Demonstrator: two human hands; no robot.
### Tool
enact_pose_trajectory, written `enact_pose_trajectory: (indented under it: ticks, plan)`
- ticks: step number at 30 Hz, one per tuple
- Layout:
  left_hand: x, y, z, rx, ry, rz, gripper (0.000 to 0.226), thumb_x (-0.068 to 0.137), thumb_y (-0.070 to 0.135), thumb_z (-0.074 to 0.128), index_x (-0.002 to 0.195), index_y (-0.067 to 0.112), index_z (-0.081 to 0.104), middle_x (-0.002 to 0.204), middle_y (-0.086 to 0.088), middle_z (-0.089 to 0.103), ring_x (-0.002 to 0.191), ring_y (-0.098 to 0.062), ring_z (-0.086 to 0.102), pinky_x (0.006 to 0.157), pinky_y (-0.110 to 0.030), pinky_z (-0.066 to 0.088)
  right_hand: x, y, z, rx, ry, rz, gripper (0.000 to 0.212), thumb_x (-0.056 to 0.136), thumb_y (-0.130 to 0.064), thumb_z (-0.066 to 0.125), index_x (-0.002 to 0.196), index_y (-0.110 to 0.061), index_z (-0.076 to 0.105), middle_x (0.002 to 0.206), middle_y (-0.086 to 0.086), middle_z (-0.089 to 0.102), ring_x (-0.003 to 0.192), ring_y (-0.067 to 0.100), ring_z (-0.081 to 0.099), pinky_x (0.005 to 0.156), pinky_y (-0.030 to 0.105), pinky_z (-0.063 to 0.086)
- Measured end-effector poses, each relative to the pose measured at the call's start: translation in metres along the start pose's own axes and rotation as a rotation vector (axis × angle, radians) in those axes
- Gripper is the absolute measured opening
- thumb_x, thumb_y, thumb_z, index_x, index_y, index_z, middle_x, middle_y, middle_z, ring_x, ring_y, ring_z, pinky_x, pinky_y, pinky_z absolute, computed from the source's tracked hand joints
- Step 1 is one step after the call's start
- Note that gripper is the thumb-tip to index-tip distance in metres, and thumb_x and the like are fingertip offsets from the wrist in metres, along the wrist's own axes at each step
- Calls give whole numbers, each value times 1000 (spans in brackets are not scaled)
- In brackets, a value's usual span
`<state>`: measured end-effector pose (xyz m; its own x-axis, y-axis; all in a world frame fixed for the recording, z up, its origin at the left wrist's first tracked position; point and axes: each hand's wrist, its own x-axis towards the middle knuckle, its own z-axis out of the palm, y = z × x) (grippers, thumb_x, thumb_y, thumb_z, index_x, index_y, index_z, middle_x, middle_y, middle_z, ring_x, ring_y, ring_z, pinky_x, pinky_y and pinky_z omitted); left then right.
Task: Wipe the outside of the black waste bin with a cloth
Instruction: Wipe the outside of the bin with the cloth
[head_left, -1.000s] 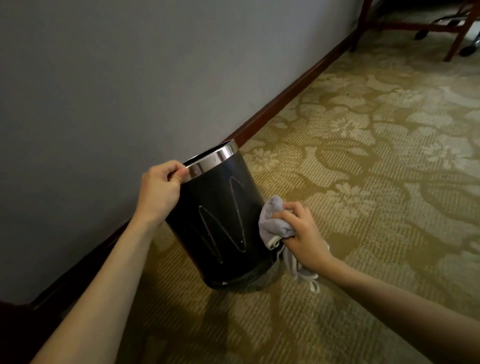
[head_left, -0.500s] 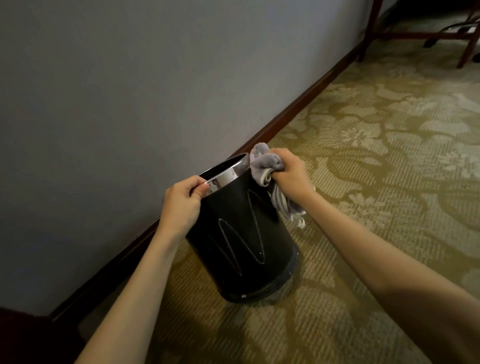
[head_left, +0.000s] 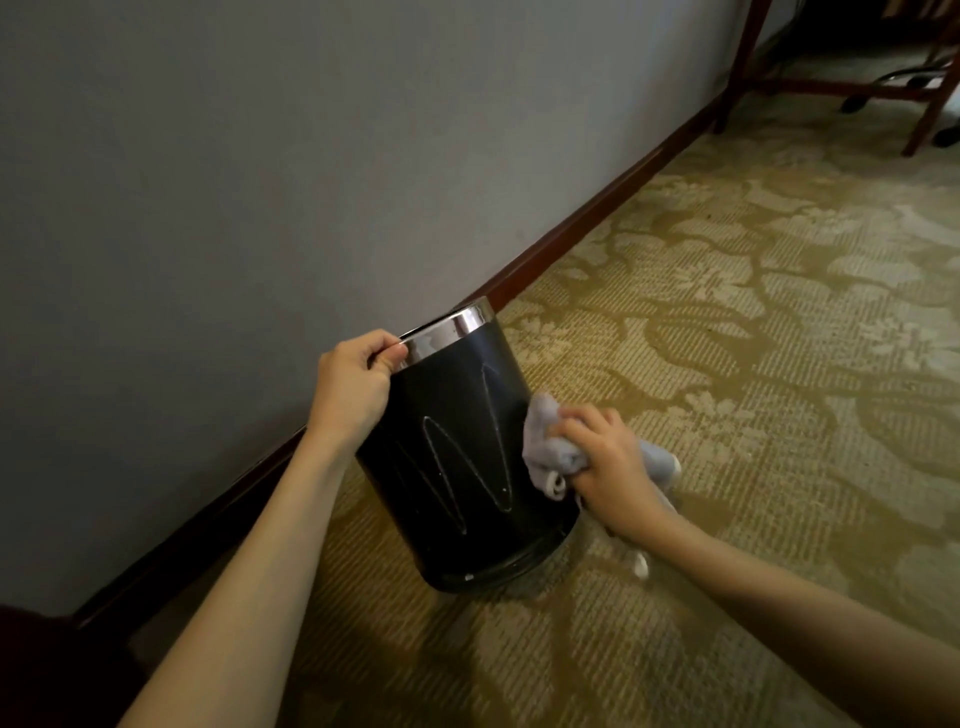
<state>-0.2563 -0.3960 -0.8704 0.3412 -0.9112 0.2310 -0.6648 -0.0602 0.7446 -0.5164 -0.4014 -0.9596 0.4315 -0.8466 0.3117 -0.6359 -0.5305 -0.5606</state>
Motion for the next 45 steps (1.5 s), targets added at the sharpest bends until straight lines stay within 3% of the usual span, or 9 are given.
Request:
enact_pose_trajectory:
  ticks: [3, 6, 9, 20, 22, 27, 32, 40, 45]
  plan:
    - [-3, 6, 5, 17, 7, 12, 22, 92, 22, 55, 72, 22, 63, 70, 5, 62, 75, -15, 58, 69, -31, 43, 47, -21, -16, 154, 139, -34, 32, 80, 3, 57, 102, -18, 64, 120, -4, 55, 104, 19, 47, 91, 47, 40]
    - [-8, 14, 9, 0, 10, 46, 29, 92, 17, 56, 65, 26, 59, 65, 10, 59, 67, -7, 53, 59, -14, 38, 84, -40, -24, 276, 243, -19, 32, 80, 4, 54, 98, -20, 66, 119, -7, 56, 107, 18, 47, 96, 46, 39]
    - [-9, 14, 6, 1, 15, 30, 24, 93, 17, 55, 71, 22, 62, 67, 7, 60, 68, -7, 54, 59, -14, 38, 85, -44, -17, 285, 279, -1, 36, 76, 7, 55, 98, -19, 66, 118, -6, 56, 105, 21, 47, 93, 47, 40]
    - [-6, -1, -11, -26, -5, -36, 21, 95, 19, 52, 78, 18, 66, 78, -1, 65, 83, -17, 59, 71, -29, 44, -26, 3, 12, -192, -80, -150, 23, 70, -5, 71, 90, -15, 64, 118, 3, 58, 93, 29, 50, 75, 52, 45]
    - [-7, 3, -3, -28, -3, -34, 22, 94, 20, 52, 77, 20, 65, 77, 2, 64, 81, -15, 59, 70, -31, 44, -9, -1, 0, -213, -80, -142, 28, 70, -3, 66, 94, -15, 63, 120, 4, 57, 95, 29, 48, 77, 52, 44]
    - [-10, 18, 12, 0, 29, 47, 32, 92, 15, 55, 63, 30, 56, 64, 14, 55, 66, -1, 51, 53, -6, 32, 53, -22, -21, -56, 74, -135, 32, 76, 3, 59, 104, -13, 63, 127, 5, 51, 108, 27, 44, 90, 50, 39]
    - [-12, 20, 17, 17, 39, 76, 28, 91, 15, 56, 67, 29, 58, 64, 16, 56, 65, 8, 52, 55, -1, 32, 66, -41, -15, -45, 275, -131, 41, 69, 5, 60, 104, -17, 65, 125, 5, 53, 108, 27, 44, 88, 42, 36]
    - [-3, 5, 2, 33, 33, 11, 22, 91, 22, 56, 70, 26, 64, 71, 9, 63, 74, -10, 58, 64, -25, 43, -37, -3, 31, -230, 120, -216, 41, 65, -16, 66, 104, -24, 58, 119, 4, 45, 101, 26, 42, 78, 45, 44]
    - [-9, 18, 15, 35, 12, 58, 23, 91, 18, 57, 70, 25, 61, 66, 13, 58, 67, -2, 53, 55, -2, 33, -29, 2, 18, -308, 0, -165, 42, 61, -7, 73, 100, -13, 62, 115, 13, 55, 94, 33, 51, 72, 50, 47]
